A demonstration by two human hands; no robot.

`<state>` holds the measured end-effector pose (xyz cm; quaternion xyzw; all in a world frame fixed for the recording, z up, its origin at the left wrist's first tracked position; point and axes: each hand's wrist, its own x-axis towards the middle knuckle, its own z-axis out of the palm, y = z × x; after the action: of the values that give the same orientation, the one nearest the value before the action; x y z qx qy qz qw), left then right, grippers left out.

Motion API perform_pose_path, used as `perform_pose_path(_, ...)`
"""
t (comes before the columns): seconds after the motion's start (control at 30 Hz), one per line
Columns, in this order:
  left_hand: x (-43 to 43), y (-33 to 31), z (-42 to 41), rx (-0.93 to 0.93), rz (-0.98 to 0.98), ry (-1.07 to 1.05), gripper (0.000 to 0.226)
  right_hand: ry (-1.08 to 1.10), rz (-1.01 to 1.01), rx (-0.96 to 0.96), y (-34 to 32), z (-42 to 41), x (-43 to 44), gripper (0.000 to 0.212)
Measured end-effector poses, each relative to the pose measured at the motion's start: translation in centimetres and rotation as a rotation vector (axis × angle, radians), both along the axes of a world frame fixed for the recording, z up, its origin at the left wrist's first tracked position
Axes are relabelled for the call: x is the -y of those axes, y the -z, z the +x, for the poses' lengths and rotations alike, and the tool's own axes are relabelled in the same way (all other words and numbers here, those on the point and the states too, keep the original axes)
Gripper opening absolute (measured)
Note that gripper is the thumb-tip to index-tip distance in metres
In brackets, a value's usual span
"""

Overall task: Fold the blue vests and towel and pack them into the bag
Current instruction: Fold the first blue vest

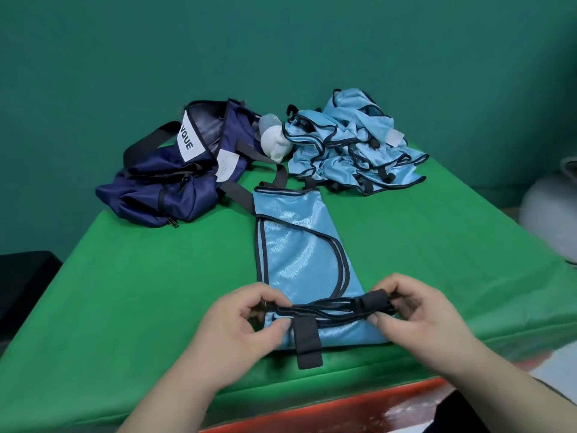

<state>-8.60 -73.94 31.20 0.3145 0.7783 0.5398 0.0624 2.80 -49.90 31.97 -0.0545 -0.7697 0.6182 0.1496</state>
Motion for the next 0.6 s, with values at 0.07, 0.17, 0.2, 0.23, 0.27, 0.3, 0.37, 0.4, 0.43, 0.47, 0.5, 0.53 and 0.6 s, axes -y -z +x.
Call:
perform_pose_path(0.07, 0.4, -0.4, 0.4, 0.0, 0.0, 0.047, 0.024, 0.006, -0.02, 0.003, -0.4, 1.3, 0.7, 0.046)
perform_pose_path(0.17, 1.1, -1.4, 1.2, -0.009, 0.02, 0.152, 0.018, 0.007, -0.028, 0.001, -1.3, 3.4, 1.7, 0.052)
perform_pose_path(0.2, 1.3, -1.8, 1.5, -0.003, 0.026, 0.18, 0.016, 0.005, -0.034, -0.006, -1.7, 4.0, 2.0, 0.054)
perform_pose_path(0.23, 1.5, -2.1, 1.8, 0.002, 0.035, 0.203, 0.014, 0.002, -0.048, -0.016, -2.2, 4.6, 2.2, 0.055)
perform_pose_path(0.27, 1.7, -2.5, 2.0, 0.004, 0.052, 0.226, 0.013, 0.0, -0.069, -0.028, -2.7, 5.2, 2.5, 0.055)
perform_pose_path(0.3, 1.8, -2.9, 2.3, 0.0, 0.078, 0.244, 0.013, -0.004, -0.092, -0.039, -3.2, 5.7, 2.8, 0.056)
perform_pose_path(0.37, 1.9, -3.7, 2.6, -0.014, 0.136, 0.254, 0.013, 0.0, -0.122, -0.07, -4.1, 6.2, 3.1, 0.056)
perform_pose_path(0.4, 1.8, -3.9, 2.7, -0.021, 0.161, 0.239, 0.013, 0.013, -0.128, -0.087, -4.4, 6.2, 3.1, 0.052)
perform_pose_path(0.43, 1.7, -4.0, 2.7, -0.027, 0.174, 0.209, 0.014, 0.03, -0.122, -0.102, -4.5, 6.0, 3.1, 0.045)
perform_pose_path(0.47, 1.5, -4.1, 2.6, -0.027, 0.175, 0.171, 0.015, 0.054, -0.109, -0.11, -4.5, 5.7, 2.9, 0.039)
perform_pose_path(0.5, 1.3, -4.0, 2.4, -0.019, 0.171, 0.124, 0.018, 0.075, -0.092, -0.111, -4.5, 5.1, 2.7, 0.032)
perform_pose_path(0.53, 1.1, -3.9, 2.1, -0.009, 0.164, 0.08, 0.02, 0.09, -0.074, -0.103, -4.5, 4.3, 2.5, 0.027)
perform_pose_path(0.6, 0.6, -3.9, 1.2, 0.002, 0.137, 0.01, 0.021, 0.105, -0.036, -0.08, -4.6, 2.4, 1.9, 0.024)
